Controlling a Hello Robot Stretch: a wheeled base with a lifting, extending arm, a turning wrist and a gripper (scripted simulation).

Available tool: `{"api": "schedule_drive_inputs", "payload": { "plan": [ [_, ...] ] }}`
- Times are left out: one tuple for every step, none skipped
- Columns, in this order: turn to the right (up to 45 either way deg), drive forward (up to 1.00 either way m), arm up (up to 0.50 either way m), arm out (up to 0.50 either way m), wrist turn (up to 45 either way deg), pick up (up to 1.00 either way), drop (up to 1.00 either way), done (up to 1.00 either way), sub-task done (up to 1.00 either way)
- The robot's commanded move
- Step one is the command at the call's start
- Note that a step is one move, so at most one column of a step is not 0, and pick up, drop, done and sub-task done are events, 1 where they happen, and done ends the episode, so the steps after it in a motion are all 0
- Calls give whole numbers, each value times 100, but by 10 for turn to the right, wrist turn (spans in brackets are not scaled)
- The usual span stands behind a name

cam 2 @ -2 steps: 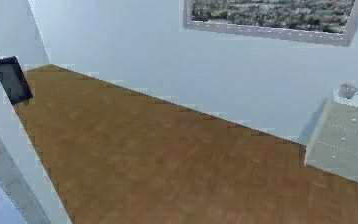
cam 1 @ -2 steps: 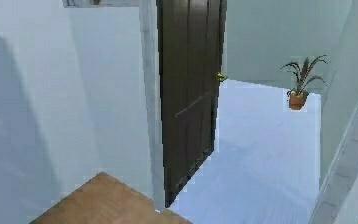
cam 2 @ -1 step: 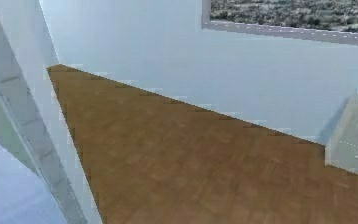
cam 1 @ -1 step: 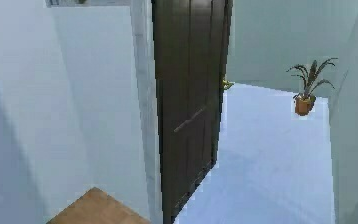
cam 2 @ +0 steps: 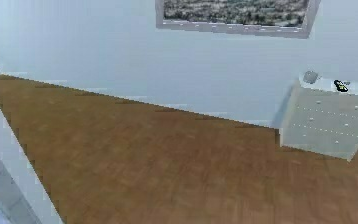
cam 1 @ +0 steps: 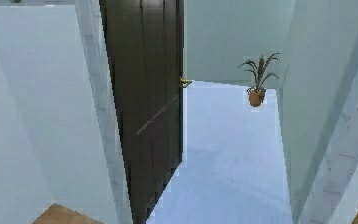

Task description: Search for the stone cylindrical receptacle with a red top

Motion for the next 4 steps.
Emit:
{"api": "schedule_drive_inputs", "payload": {
  "plan": [
    [0, 45, 0, 0, 0, 0, 0, 0, 0],
    [210, 0, 0, 0, 0, 0, 0, 0, 0],
    [0, 100, 0, 0, 0, 0, 0, 0, 0],
    [0, 50, 0, 0, 0, 0, 0, 0, 0]
  ]
}}
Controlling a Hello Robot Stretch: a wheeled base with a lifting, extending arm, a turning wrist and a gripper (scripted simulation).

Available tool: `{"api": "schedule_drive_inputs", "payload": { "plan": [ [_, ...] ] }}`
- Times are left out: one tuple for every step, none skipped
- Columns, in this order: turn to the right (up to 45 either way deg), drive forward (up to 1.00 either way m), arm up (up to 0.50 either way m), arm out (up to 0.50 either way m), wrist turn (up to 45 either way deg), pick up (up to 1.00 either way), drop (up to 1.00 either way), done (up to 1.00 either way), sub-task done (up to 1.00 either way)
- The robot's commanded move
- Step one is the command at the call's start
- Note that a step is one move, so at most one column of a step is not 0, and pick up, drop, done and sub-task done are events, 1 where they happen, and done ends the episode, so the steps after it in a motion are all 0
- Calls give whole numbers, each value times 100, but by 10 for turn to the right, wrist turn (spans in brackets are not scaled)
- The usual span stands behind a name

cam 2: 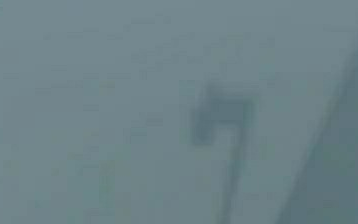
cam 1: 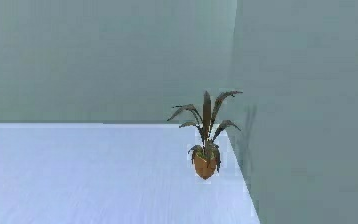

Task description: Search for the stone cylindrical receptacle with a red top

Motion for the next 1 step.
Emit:
{"api": "schedule_drive_inputs", "payload": {
  "plan": [
    [-450, 0, 0, 0, 0, 0, 0, 0, 0]
  ]
}}
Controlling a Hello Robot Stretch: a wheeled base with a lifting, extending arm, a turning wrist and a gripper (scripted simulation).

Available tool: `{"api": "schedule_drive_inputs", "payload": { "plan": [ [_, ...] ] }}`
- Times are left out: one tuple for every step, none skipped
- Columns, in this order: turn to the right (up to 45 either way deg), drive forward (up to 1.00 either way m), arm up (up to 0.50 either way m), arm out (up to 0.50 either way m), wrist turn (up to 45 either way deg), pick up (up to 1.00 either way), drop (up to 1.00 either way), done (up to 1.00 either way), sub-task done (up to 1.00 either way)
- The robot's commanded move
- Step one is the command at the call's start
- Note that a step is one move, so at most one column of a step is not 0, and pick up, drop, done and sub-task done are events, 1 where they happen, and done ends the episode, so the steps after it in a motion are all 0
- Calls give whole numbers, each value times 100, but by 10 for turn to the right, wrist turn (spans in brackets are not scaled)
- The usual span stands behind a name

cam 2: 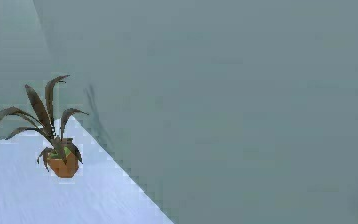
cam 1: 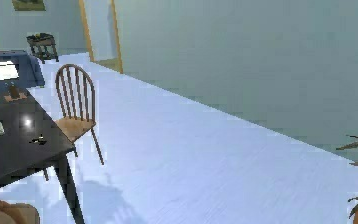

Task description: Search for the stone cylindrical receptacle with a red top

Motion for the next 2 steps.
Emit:
{"api": "schedule_drive_inputs", "payload": {
  "plan": [
    [-90, 0, 0, 0, 0, 0, 0, 0, 0],
    [0, 100, 0, 0, 0, 0, 0, 0, 0]
  ]
}}
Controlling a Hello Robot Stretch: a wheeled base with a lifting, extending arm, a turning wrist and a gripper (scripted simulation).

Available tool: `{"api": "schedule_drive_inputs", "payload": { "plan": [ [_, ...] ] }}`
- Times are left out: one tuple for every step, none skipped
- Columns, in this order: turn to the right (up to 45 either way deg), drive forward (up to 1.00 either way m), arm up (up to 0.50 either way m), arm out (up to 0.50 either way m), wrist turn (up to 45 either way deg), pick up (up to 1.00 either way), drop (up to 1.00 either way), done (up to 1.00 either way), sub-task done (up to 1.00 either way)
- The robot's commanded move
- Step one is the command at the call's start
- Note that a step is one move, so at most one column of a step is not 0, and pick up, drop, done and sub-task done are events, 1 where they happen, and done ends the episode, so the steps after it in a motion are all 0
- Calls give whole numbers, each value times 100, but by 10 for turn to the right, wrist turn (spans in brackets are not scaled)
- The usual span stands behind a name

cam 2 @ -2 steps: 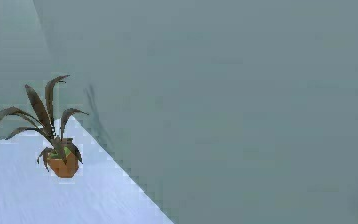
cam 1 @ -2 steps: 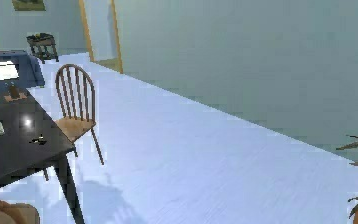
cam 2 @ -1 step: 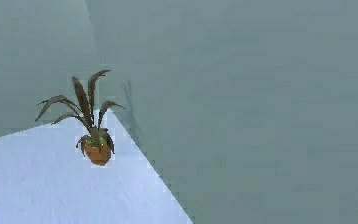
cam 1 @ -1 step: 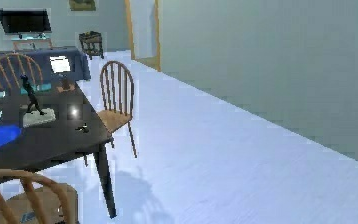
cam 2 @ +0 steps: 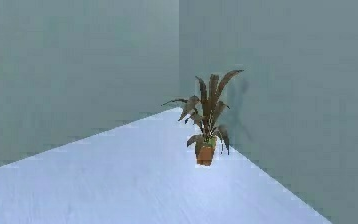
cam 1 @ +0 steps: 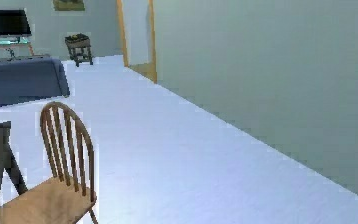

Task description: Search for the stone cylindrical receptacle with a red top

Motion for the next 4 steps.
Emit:
{"api": "schedule_drive_inputs", "payload": {
  "plan": [
    [-30, 0, 0, 0, 0, 0, 0, 0, 0],
    [0, 15, 0, 0, 0, 0, 0, 0, 0],
    [0, 80, 0, 0, 0, 0, 0, 0, 0],
    [-180, 0, 0, 0, 0, 0, 0, 0, 0]
  ]
}}
